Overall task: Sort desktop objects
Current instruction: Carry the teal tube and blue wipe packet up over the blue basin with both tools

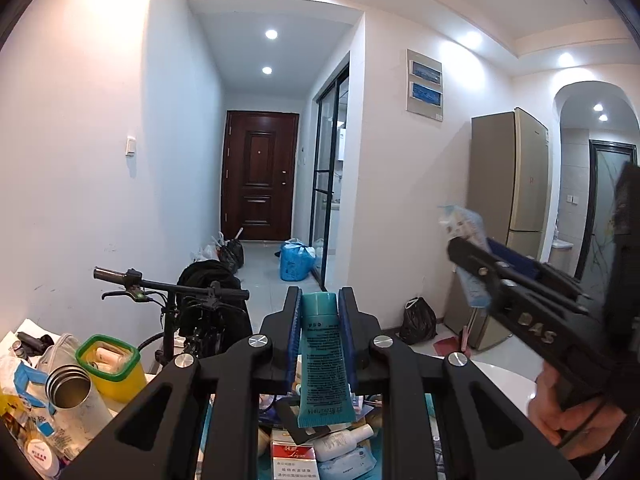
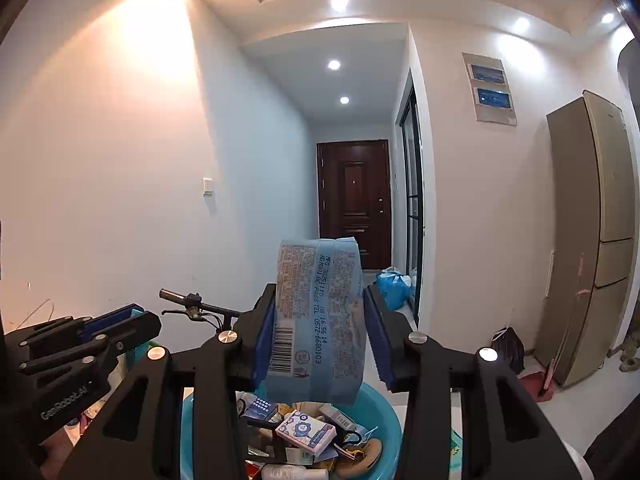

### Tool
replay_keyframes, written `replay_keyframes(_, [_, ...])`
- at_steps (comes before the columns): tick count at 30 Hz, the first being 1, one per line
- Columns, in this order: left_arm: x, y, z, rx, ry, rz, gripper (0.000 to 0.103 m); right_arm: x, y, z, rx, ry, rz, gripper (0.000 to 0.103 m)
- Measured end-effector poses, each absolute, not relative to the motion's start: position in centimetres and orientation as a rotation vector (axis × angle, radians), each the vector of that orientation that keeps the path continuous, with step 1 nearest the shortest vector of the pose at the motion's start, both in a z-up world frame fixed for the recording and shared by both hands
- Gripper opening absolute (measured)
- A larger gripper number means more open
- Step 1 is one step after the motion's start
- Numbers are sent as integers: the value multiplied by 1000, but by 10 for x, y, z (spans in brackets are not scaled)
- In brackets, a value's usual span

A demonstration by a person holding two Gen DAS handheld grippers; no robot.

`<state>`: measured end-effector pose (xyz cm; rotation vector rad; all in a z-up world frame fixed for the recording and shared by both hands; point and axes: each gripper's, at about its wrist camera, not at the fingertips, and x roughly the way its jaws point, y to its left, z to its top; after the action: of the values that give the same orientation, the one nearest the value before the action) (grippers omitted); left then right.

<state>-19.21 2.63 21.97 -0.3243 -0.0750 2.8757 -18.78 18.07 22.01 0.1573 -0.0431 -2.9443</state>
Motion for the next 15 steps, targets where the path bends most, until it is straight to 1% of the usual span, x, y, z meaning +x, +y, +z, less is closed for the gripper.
replay_keyframes(6, [-223, 28, 205, -390, -91, 2878, 20, -216, 178, 206, 255, 0, -2983, 41])
replay_keyframes(15, [-292, 21, 159, -608, -100, 2933, 20, -263, 177, 179, 480, -6, -2934, 41])
